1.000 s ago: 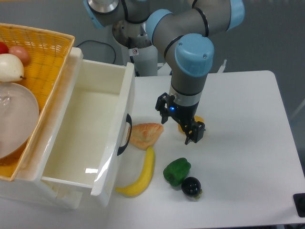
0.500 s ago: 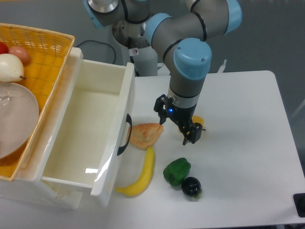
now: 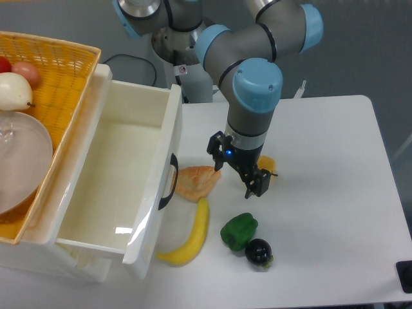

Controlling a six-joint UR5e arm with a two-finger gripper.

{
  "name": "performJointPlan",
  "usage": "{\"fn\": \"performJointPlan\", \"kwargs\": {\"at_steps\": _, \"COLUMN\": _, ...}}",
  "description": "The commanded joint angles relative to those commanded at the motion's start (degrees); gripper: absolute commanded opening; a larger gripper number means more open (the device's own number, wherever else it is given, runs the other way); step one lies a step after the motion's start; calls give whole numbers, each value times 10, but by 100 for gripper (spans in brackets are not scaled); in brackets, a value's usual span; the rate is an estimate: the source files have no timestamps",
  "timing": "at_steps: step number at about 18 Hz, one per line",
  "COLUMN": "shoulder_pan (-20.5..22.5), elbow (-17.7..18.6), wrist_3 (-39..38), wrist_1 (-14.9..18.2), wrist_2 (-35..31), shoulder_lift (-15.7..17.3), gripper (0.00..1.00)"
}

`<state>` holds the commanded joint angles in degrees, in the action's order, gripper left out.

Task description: Pick up the yellow pepper

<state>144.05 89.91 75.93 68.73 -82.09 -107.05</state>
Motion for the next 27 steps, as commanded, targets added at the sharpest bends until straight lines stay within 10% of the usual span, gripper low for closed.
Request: {"fn": "performJointPlan", "kwargs": {"at_steps": 27, "shoulder_pan": 50, "elbow": 51, "wrist_3": 519, "wrist_1": -2, "wrist_2": -92, "shoulder_lift": -45, "gripper": 100}}
